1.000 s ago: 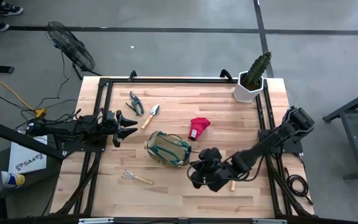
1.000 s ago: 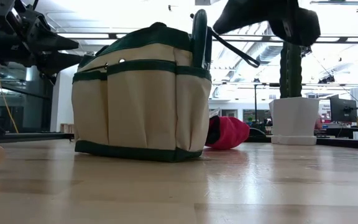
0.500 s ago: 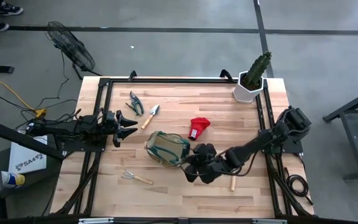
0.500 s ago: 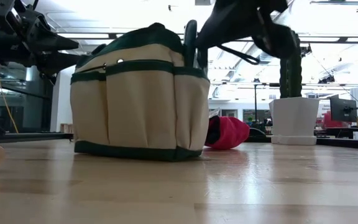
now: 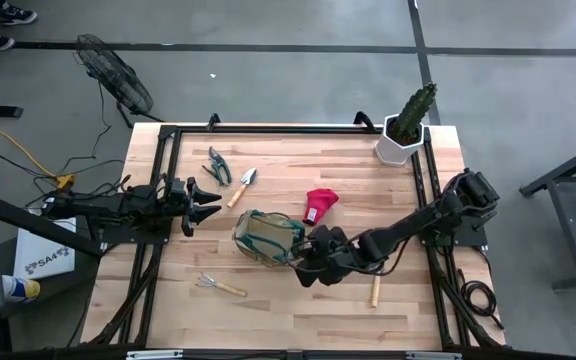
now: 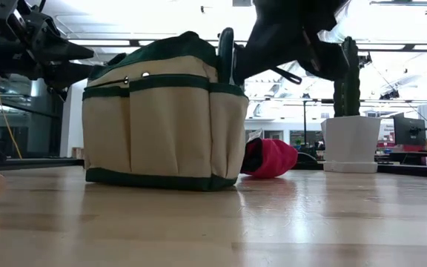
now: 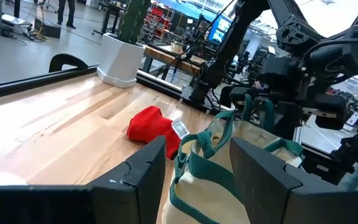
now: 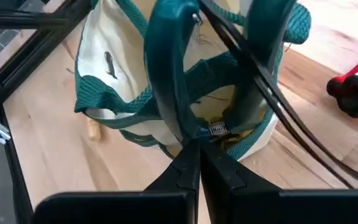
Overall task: Pick & Place Garden tools in Gardening bag
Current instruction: Put the green right shear scissors into the gardening bag
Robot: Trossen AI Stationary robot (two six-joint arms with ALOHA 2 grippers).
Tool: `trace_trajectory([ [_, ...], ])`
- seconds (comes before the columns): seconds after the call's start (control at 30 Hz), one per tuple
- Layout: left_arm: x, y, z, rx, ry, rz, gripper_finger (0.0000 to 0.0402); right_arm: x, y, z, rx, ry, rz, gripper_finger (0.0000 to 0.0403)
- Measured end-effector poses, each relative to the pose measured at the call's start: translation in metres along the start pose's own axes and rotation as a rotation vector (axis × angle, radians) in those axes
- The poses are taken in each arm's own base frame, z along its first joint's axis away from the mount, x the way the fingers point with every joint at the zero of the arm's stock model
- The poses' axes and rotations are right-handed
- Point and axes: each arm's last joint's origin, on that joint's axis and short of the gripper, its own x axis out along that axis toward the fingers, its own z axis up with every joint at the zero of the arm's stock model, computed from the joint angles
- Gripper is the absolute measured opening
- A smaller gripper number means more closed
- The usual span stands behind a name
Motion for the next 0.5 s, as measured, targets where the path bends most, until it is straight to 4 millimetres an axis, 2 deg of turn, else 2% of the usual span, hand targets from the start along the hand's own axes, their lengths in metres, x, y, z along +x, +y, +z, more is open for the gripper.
trace_trajectory([
  [0.23,0.000,0.000,0.000,-0.004,-0.003,0.000,0.0174,-0.008,0.002,0.000,-0.001,0.013,0.022,0.0004],
  [0.5,0.000,0.000,0.000,-0.004,-0.005,0.001,0.0174,-0.001,-0.007,0.012,0.005,-0.049,-0.050,0.0004],
])
